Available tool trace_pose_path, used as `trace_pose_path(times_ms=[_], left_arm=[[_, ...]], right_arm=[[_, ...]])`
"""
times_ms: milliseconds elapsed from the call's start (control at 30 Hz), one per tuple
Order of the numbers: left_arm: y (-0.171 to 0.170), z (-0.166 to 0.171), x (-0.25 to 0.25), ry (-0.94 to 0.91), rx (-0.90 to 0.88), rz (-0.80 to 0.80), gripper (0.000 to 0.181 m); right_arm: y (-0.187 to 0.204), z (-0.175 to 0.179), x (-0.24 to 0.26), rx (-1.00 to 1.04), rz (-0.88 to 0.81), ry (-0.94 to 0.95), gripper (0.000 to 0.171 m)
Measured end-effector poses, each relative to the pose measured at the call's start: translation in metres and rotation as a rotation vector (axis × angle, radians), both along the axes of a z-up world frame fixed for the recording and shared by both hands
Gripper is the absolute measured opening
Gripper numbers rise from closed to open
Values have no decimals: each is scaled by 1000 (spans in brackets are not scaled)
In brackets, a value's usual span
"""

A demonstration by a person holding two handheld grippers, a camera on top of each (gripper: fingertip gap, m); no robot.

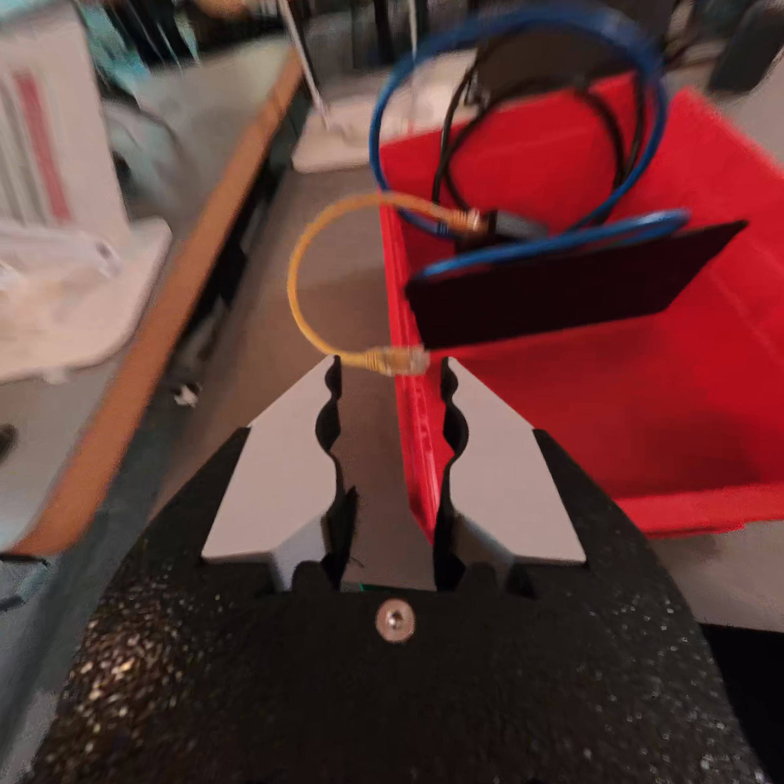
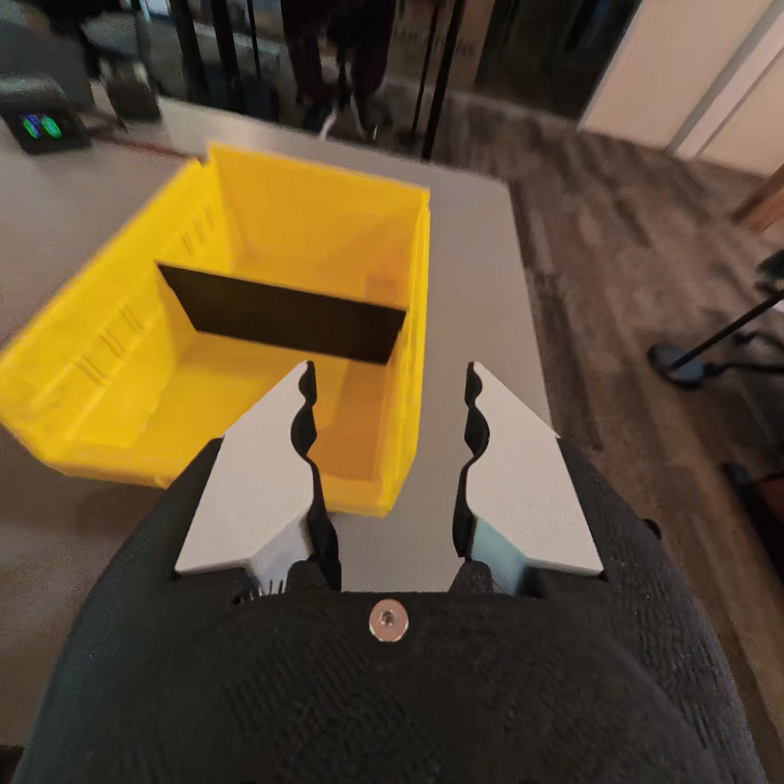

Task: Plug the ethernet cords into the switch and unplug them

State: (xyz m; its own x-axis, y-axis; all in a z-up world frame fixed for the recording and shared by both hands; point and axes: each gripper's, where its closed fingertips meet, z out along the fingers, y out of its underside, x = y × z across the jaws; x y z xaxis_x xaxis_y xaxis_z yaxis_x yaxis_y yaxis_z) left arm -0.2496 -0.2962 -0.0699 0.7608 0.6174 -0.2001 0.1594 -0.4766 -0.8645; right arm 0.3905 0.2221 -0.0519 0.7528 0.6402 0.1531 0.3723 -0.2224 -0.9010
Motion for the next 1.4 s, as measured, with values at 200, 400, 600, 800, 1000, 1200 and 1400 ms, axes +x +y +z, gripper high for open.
trace_pose_path(times_ms=[200, 400, 600, 800, 1000, 1200, 1400], left_arm=[[72, 50, 38, 332, -207, -422, 26], [125, 20, 19, 376, -547, -719, 11], [150, -18, -17, 387, -814, -841, 41], [153, -60, -39, 306, -1048, -887, 48], [152, -72, -49, 329, -1113, -859, 24], [150, 52, -42, 574, -855, -638, 22], [151, 219, -15, 895, -693, -451, 22]], right_arm=[[-70, 88, -100, 232, 284, 202, 65], [-156, 80, -229, 180, 714, 292, 63], [-194, 35, -307, 87, 914, 359, 63], [-182, 5, -336, 98, 911, 413, 60], [-156, -12, -331, 164, 787, 403, 56], [-134, -10, -319, 264, 660, 412, 48], [-127, -10, -322, 242, 625, 448, 48]])
